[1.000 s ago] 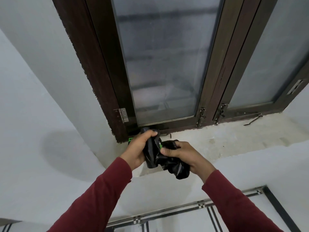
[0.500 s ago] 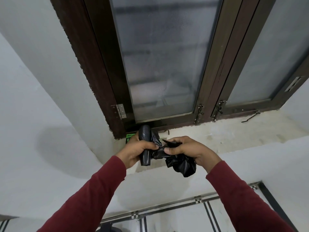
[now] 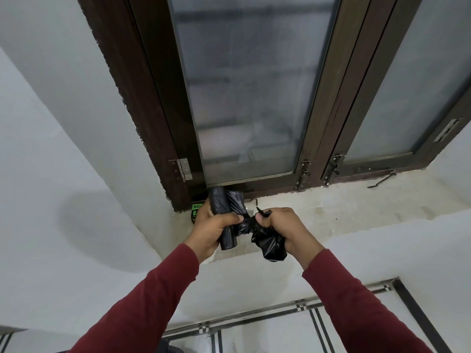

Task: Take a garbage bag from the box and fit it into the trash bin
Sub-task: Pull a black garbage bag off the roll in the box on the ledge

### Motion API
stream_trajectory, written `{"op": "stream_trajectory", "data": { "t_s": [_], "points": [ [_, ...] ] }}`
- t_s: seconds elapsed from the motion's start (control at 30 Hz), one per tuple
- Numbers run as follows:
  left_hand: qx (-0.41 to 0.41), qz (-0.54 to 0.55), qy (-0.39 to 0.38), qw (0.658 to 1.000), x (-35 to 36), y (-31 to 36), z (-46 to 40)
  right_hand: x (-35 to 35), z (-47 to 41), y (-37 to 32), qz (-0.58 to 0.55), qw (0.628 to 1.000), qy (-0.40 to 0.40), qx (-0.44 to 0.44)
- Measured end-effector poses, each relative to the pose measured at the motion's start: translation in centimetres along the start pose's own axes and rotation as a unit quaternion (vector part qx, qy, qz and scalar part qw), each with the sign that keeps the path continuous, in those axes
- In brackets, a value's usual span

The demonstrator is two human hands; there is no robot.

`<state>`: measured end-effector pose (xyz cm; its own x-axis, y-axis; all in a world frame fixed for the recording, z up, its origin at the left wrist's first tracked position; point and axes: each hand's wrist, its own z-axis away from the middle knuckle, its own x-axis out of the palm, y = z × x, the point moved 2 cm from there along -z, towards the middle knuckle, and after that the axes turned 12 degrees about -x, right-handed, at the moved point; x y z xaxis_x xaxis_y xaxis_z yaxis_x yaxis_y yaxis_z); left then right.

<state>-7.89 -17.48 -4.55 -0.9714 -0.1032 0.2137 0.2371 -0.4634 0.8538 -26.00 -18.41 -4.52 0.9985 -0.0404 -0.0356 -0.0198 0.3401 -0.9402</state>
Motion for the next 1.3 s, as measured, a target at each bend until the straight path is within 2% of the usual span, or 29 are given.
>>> {"op": "stream_trajectory", "data": {
  "t_s": [0.13,0.33,0.47,0.7,0.87,1.3],
  "points": [
    [-0.002,0.009,0.006,1.000,0.1,0.0,0.0,0.7,-0.2,0.2,0.046,0.996,0.066,-0.026],
    [-0.001,0.022,0.011,1.000,0.4,0.0,0.2,1.0,0.2,0.1,0.039,0.988,0.144,-0.046],
    [-0.006,0.047,0.015,0.999,0.5,-0.2,0.6,1.3,0.3,0.1,0.035,0.985,0.158,-0.053],
    [-0.016,0.076,0.016,0.997,0.9,-0.2,0.8,1.4,0.0,-0.1,0.015,0.981,0.193,0.001],
    [-0.018,0.100,0.024,0.995,1.4,0.2,0.7,1.1,-0.3,-0.3,-0.061,0.970,0.236,0.016],
    [-0.032,0.110,0.023,0.993,1.8,0.2,1.3,0.9,-1.5,-0.3,-0.036,0.966,0.256,-0.006]
  ]
}}
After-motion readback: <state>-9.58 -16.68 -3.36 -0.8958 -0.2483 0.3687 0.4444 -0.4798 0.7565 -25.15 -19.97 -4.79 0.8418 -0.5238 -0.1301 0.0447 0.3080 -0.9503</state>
